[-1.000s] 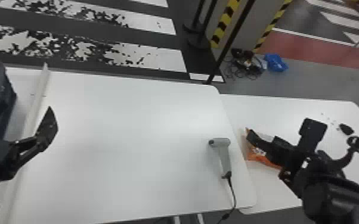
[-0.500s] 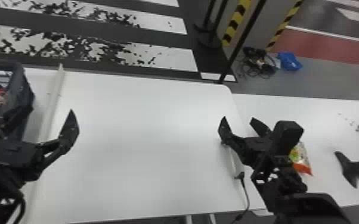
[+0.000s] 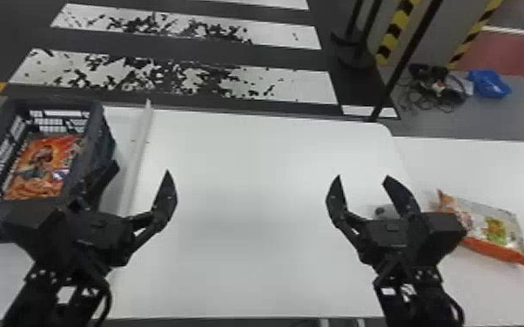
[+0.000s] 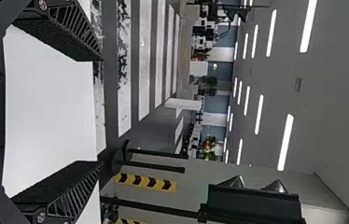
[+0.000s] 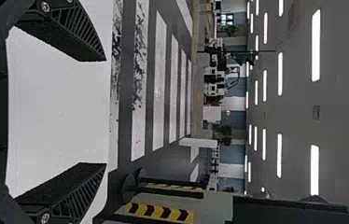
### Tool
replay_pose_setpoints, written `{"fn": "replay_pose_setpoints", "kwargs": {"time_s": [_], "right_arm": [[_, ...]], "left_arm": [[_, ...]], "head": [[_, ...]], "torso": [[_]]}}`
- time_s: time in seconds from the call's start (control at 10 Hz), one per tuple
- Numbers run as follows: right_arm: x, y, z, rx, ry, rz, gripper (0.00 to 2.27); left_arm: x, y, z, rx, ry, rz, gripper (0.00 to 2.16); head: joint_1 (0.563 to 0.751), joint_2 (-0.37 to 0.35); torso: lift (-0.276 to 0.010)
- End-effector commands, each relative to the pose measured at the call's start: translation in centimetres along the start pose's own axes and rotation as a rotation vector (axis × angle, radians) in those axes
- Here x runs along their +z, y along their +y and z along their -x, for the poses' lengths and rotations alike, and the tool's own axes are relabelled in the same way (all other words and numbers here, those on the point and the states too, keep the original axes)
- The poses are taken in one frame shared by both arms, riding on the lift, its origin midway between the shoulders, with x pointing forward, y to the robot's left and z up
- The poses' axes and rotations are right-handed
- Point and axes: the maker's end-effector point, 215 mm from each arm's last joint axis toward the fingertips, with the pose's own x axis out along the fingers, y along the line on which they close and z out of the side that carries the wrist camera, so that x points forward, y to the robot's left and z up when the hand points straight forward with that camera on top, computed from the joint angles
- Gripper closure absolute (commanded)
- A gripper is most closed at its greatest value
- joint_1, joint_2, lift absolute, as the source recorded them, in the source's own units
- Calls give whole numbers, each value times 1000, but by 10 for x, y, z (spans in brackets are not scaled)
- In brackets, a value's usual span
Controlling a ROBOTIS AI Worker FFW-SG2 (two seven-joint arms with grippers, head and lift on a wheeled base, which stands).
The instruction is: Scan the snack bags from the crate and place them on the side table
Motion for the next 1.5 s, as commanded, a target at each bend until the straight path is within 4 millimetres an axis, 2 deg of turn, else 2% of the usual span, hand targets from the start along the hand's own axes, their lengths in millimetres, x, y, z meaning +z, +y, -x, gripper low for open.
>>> {"fn": "replay_pose_setpoints", "kwargs": {"time_s": [0.0, 0.2, 0.3, 0.5, 0.6, 0.8, 1.1, 1.2, 1.4], "right_arm": [[10, 13, 8, 1, -58, -31, 87], [6, 15, 11, -8, -60, -40, 87], [3, 15, 12, -8, -54, -40, 87], [0, 15, 12, -7, -49, -37, 87], [-2, 13, 12, -6, -43, -31, 87], [-6, 13, 12, -3, -37, -22, 87], [-16, 16, 18, 4, -18, 8, 90], [-21, 17, 20, 6, -6, 17, 90], [-27, 23, 25, 18, 9, 35, 90]], "left_arm": [[-6, -3, 0, -4, 9, 5, 83], [-6, -2, 1, -4, 11, 3, 83], [-1, 4, 1, 4, 4, -4, 87], [23, 35, -2, 32, -2, -46, 87], [29, 53, -5, 46, 23, -60, 87], [35, 112, -3, 114, 74, -90, 87], [60, 192, -10, 176, 108, -206, 83], [57, 218, -17, 192, 144, -218, 83], [57, 255, -31, 202, 173, -239, 83]], "head": [[695, -111], [695, -96], [695, -93], [695, -82], [695, -63], [695, -24], [695, 86], [695, 116], [695, 178]], "torso": [[-50], [-50], [-50], [-50], [-50], [-50], [-50], [-50], [-50]]}}
